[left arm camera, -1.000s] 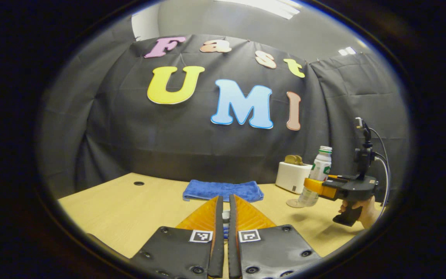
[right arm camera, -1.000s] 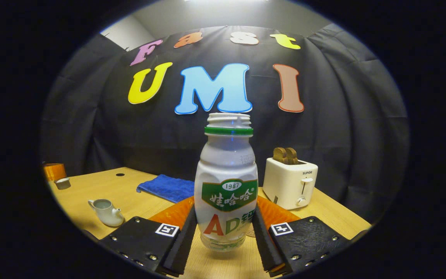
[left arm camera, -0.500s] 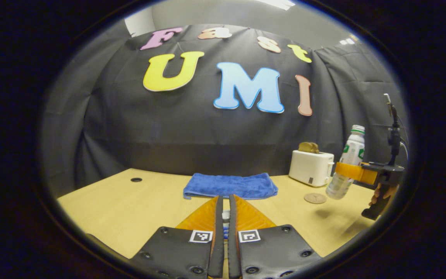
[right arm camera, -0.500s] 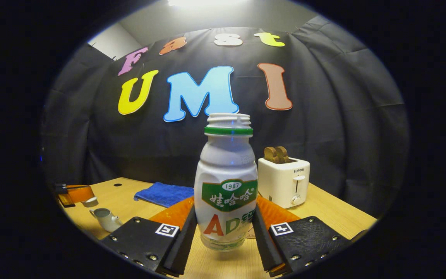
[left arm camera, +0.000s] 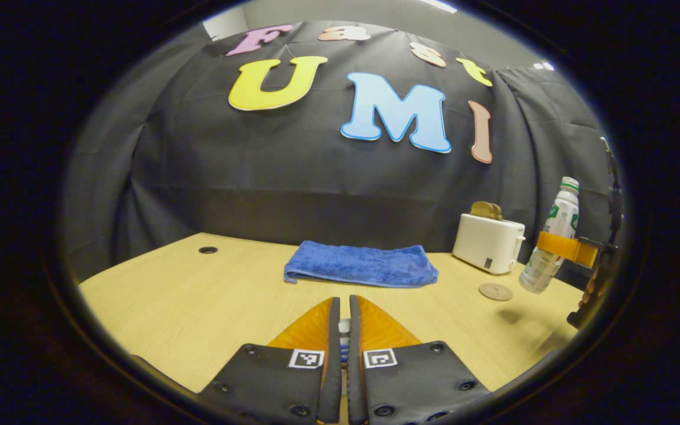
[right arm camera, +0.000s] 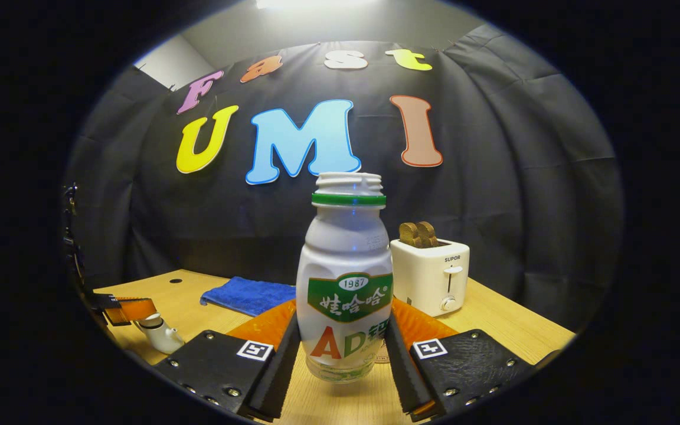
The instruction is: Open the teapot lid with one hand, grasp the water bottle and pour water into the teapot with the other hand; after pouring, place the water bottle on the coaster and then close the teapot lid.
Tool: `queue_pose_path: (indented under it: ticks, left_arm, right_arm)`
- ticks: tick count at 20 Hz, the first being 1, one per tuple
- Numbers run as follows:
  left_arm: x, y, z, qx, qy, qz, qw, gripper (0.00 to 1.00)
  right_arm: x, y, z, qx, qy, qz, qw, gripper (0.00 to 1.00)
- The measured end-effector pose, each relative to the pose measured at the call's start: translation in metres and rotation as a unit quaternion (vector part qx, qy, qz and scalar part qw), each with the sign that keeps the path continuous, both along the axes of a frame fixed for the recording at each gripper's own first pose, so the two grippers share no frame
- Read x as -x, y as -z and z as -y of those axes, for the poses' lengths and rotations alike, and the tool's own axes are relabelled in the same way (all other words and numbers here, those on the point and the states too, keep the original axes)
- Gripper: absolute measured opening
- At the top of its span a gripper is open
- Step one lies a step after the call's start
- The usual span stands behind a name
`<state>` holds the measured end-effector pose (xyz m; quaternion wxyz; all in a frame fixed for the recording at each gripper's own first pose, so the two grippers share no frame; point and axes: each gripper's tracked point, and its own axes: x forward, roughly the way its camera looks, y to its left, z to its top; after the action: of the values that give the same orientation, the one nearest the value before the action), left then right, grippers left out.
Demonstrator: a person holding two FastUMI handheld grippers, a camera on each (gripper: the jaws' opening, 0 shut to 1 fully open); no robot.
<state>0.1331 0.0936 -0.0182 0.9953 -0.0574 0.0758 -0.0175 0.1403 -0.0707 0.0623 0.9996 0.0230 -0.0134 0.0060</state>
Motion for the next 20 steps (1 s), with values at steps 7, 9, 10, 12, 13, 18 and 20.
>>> queue_pose_path:
  ticks: [7,9,10,12,13,18,20]
  left_arm:
    - [0.001,0.005,0.003,-0.016,-0.005,0.005,1.0,0.1]
    - [0.002,0.005,0.004,-0.026,-0.005,0.006,1.0,0.11]
    - [0.001,0.006,0.005,-0.032,-0.007,0.007,0.999,0.14]
    - [0.003,0.007,0.006,-0.047,-0.013,0.009,0.999,0.14]
    - [0.004,0.005,0.007,-0.053,-0.016,0.012,0.998,0.14]
    - [0.006,-0.002,0.006,-0.063,-0.022,0.034,0.997,0.19]
    - [0.007,-0.002,0.006,-0.06,-0.019,0.036,0.997,0.19]
  right_arm:
    - [-0.003,0.008,-0.004,0.004,-0.007,-0.01,1.0,0.71]
    - [-0.003,0.009,-0.005,0.005,-0.008,-0.013,1.0,0.71]
    - [-0.003,0.01,-0.006,0.005,-0.008,-0.014,1.0,0.71]
    - [-0.004,0.011,-0.005,0.007,-0.007,-0.015,1.0,0.72]
    - [-0.005,0.012,-0.005,0.007,-0.008,-0.016,1.0,0.71]
    - [-0.009,0.025,-0.003,0.016,-0.002,-0.031,0.999,0.71]
    - [-0.01,0.029,-0.003,0.02,0.0,-0.039,0.999,0.72]
